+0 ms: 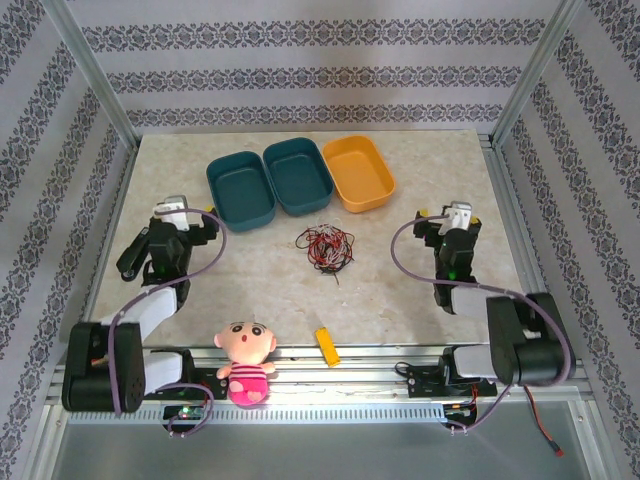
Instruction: Untangle the cables
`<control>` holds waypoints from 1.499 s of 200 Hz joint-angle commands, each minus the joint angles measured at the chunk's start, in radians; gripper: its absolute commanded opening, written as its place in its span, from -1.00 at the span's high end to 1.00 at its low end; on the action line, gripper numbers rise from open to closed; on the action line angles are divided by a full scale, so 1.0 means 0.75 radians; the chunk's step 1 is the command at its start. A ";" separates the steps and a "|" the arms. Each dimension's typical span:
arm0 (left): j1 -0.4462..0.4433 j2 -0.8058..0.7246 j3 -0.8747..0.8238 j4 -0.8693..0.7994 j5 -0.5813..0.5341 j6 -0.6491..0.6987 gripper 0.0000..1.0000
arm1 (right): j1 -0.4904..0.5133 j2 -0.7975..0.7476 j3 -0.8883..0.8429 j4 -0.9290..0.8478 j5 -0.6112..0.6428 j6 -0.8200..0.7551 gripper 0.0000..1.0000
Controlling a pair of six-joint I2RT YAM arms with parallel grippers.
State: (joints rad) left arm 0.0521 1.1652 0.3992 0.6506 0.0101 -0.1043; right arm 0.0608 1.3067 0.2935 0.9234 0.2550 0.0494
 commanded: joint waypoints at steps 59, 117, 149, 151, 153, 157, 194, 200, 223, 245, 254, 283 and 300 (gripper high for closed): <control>-0.045 -0.416 0.139 -0.553 0.051 -0.272 -0.99 | 0.033 -0.530 0.059 -0.674 0.075 0.099 -0.97; -0.272 -0.448 0.214 -0.761 0.104 -0.373 -0.99 | 0.267 -0.626 0.248 -1.051 0.216 0.189 -0.97; -0.506 -0.357 0.255 -0.752 0.026 -0.434 -0.99 | 0.477 -0.577 0.351 -1.207 0.349 0.266 -0.97; -0.521 -0.349 0.260 -0.753 0.021 -0.436 -0.99 | 0.487 -0.572 0.355 -1.212 0.356 0.271 -0.97; -0.534 -0.339 0.265 -0.753 0.020 -0.438 -0.99 | 0.499 -0.568 0.359 -1.216 0.361 0.277 -0.97; -0.557 -0.323 0.274 -0.757 0.013 -0.443 -0.99 | 0.518 -0.559 0.368 -1.229 0.369 0.293 -0.97; -0.649 -0.199 0.351 -0.805 -0.010 -0.498 -0.99 | 0.594 -0.453 0.439 -1.387 0.291 0.540 -0.96; -0.648 -0.181 0.365 -0.828 -0.013 -0.497 -0.99 | 0.602 -0.433 0.443 -1.397 0.265 0.569 -0.97; -0.650 -0.106 0.409 -0.878 -0.002 -0.502 -0.99 | 0.636 -0.364 0.465 -1.405 0.165 0.656 -0.92; -0.662 -0.010 0.432 -0.868 0.068 -0.540 -0.99 | 0.655 -0.268 0.546 -1.451 0.089 0.686 -0.79; -0.675 0.036 0.446 -0.858 0.097 -0.556 -0.99 | 0.659 -0.222 0.585 -1.472 0.056 0.689 -0.73; -0.752 0.164 0.477 -0.793 0.108 -0.573 -0.99 | 0.663 -0.106 0.682 -1.523 -0.046 0.713 -0.51; -0.783 0.245 0.503 -0.759 0.127 -0.579 -0.90 | 0.663 -0.049 0.723 -1.537 -0.103 0.730 -0.38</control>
State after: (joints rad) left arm -0.4992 1.2919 0.7258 0.0376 0.0731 -0.5106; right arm 0.5480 1.2217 0.7811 -0.1787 0.2646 0.5556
